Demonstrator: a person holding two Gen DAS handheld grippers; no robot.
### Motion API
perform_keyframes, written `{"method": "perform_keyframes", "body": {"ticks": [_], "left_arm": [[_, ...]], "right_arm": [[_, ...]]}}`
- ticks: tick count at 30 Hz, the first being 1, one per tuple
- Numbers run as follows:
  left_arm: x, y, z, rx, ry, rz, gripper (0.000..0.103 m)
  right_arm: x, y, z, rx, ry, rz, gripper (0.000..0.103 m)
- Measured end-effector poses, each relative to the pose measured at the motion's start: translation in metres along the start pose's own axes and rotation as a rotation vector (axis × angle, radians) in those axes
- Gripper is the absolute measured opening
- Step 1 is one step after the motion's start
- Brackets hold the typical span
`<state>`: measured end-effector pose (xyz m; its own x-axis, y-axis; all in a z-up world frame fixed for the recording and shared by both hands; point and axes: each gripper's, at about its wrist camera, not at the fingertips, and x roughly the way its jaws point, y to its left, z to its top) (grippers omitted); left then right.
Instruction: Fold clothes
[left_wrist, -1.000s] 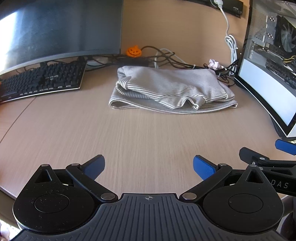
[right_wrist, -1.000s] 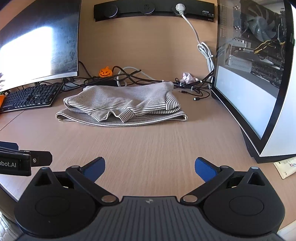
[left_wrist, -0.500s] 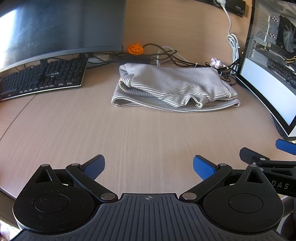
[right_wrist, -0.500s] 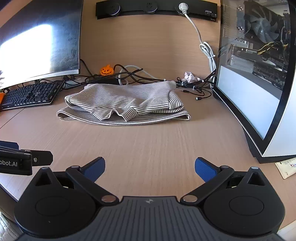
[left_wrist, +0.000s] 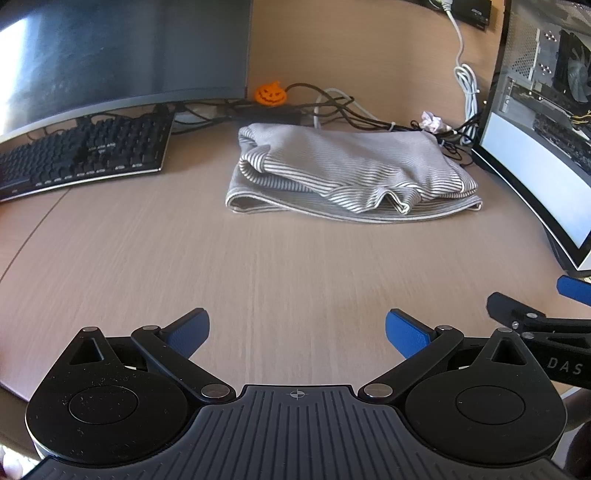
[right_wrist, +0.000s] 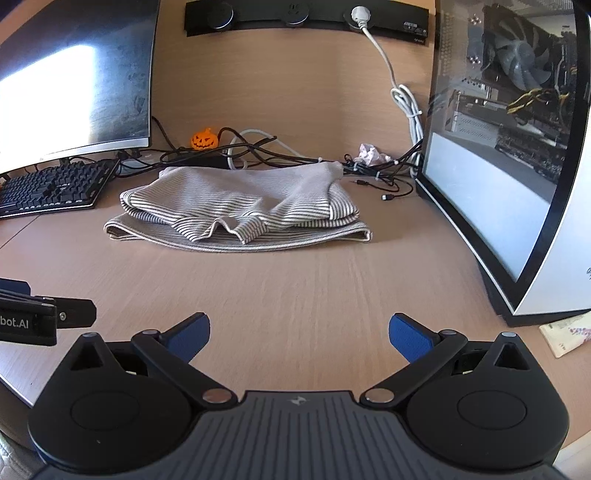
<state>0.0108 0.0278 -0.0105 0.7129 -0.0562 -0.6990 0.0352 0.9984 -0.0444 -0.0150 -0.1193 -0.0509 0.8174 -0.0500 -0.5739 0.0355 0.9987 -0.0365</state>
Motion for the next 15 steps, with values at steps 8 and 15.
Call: {"method": "perform_keyframes", "body": {"ticks": [8, 15], "left_arm": [[0.009, 0.004, 0.016, 0.058, 0.014, 0.018, 0.103], [0.020, 0.024, 0.030, 0.073, 0.008, -0.024, 0.103]], "right_arm": [[0.006, 0.005, 0.021, -0.019, -0.012, -0.041, 0.103], [0.024, 0.021, 0.043, -0.035, -0.003, -0.082, 0.103]]}}
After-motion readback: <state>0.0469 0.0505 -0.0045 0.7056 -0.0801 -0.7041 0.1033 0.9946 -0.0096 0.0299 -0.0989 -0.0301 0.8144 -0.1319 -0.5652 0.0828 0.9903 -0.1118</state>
